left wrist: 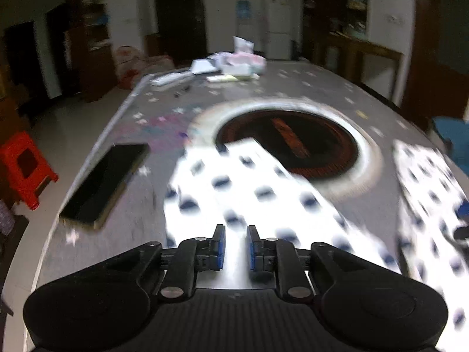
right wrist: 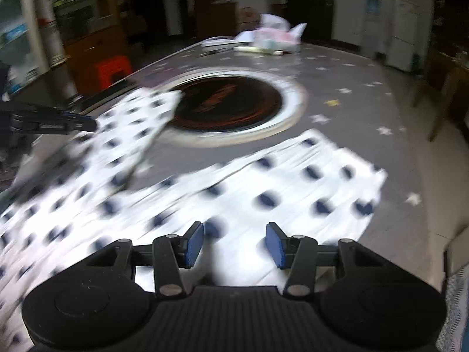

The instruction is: Fold clothes

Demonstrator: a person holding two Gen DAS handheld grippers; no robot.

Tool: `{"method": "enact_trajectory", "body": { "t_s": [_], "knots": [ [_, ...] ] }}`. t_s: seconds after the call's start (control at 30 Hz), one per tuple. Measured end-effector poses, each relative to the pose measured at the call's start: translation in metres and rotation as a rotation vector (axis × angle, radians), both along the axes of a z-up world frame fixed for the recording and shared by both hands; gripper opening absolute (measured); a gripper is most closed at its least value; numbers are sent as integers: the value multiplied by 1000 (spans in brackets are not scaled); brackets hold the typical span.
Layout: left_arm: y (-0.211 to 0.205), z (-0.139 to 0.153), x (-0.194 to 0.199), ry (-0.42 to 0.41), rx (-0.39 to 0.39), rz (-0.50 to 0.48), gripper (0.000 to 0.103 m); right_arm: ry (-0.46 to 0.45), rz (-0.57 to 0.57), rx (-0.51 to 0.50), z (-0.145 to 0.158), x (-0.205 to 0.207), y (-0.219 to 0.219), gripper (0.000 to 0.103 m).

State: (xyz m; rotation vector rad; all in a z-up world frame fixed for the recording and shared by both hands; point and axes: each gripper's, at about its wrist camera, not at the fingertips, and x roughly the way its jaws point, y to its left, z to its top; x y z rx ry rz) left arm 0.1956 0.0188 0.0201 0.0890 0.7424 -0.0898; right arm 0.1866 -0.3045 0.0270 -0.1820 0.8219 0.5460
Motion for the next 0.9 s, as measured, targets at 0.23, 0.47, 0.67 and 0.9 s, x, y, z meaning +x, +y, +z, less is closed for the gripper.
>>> {"method": "enact_trajectory", "body": {
  "t_s": [0.23,0.47,0.67,0.9],
  "knots": [
    [-2,0,-93,-1,11,-79,30,-9,142,-10,6,-76,18,49],
    [-6,-9,-152,-23,73,-114,31,-21,239,-71,-2,-131,28,50],
    [-3,-9,-161,-36,96,-77,36,-58,228,-91,3,-155,26,52],
    [-14,3,-188,-81,89,-105,46,-48,250,-62,4,-177,24,52]
  ]
}}
